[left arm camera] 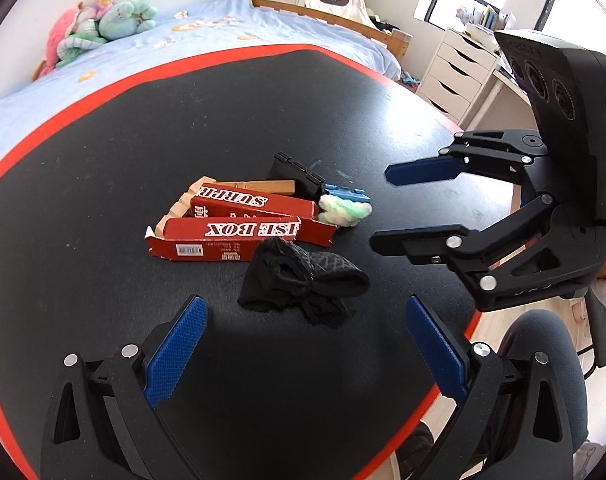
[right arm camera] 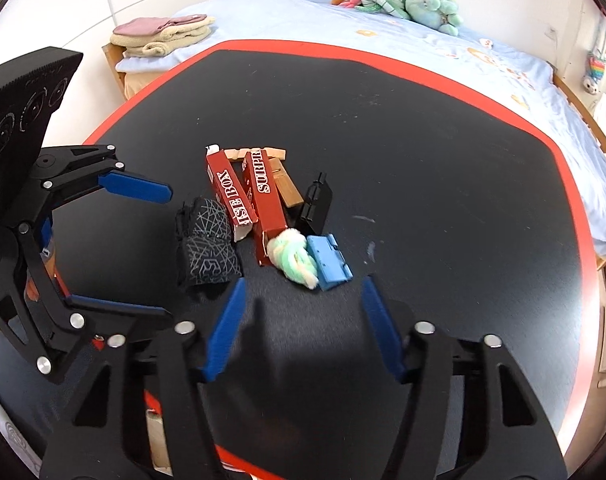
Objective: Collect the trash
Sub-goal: 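Grasp the black mesh glove with the left tool while the right tool grasps the green-white fluffy item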
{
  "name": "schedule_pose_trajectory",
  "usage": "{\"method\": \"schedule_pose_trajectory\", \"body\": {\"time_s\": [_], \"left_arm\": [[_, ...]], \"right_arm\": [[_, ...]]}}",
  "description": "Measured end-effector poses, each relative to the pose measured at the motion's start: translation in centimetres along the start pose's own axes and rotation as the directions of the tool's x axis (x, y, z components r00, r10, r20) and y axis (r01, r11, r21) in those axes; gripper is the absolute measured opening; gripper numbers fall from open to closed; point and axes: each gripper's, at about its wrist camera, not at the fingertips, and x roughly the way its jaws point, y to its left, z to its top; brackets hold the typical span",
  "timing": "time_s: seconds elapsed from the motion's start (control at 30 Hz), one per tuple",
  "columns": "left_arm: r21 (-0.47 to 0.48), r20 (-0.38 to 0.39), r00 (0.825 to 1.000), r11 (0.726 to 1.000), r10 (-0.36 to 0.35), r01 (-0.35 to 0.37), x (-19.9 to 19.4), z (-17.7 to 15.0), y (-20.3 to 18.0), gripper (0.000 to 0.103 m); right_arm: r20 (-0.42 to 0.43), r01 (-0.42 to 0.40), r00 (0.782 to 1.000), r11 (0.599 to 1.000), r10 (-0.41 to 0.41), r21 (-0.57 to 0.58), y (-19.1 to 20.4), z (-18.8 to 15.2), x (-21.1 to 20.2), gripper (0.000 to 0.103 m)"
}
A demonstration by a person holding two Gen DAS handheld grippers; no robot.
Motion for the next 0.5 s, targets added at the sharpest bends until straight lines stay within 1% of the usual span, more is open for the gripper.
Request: {"method": "schedule_pose_trajectory", "body": {"time_s": [0.03,0.07,0.17,0.33,0.37,0.43,0.47,0.5], "left_arm": [[-0.001,0.003,1.000,1.000,-0.002,0.002,0.08,0.01,0.03,0.088],[-0.003,0.001,1.000,1.000,-0.001,0.001,0.19,0.03,0.10,0.081],[-0.009,-0.004,1.000,1.000,-0.001,0.001,0.51,0.00,0.44,0.074],[-0.013,0.004,1.000,1.000,-0.009,0.009,0.56,-0.28,0.55,0.068],[-0.014,0.005,1.000,1.000,-0.013,0.013,0.53,-0.29,0.53,0.067],[-0.013,0.007,1.000,1.000,-0.015,0.015,0.52,-0.31,0.46,0.063],[-0.014,0.008,1.000,1.000,-0.014,0.014,0.54,-0.30,0.42,0.062],[-0.017,0.009,1.000,1.000,-0.014,0.014,0.50,-0.34,0.45,0.061]], "right_arm": [[-0.001,-0.004,1.000,1.000,0.004,-0.003,0.03,0.07,0.20,0.054],[-0.002,-0.007,1.000,1.000,0.007,-0.005,0.06,0.13,0.40,0.049],[0.003,-0.013,1.000,1.000,0.013,-0.011,0.09,0.30,0.75,0.040],[0.012,-0.019,1.000,1.000,0.019,-0.016,0.28,0.51,0.89,0.029],[0.013,-0.017,1.000,1.000,0.017,-0.016,0.29,0.51,0.90,0.025],[0.013,-0.012,1.000,1.000,0.013,-0.018,0.27,0.54,0.91,0.023],[0.013,-0.007,1.000,1.000,0.007,-0.021,0.31,0.54,0.89,0.021],[0.014,-0.003,1.000,1.000,0.003,-0.025,0.36,0.49,0.84,0.020]]}}
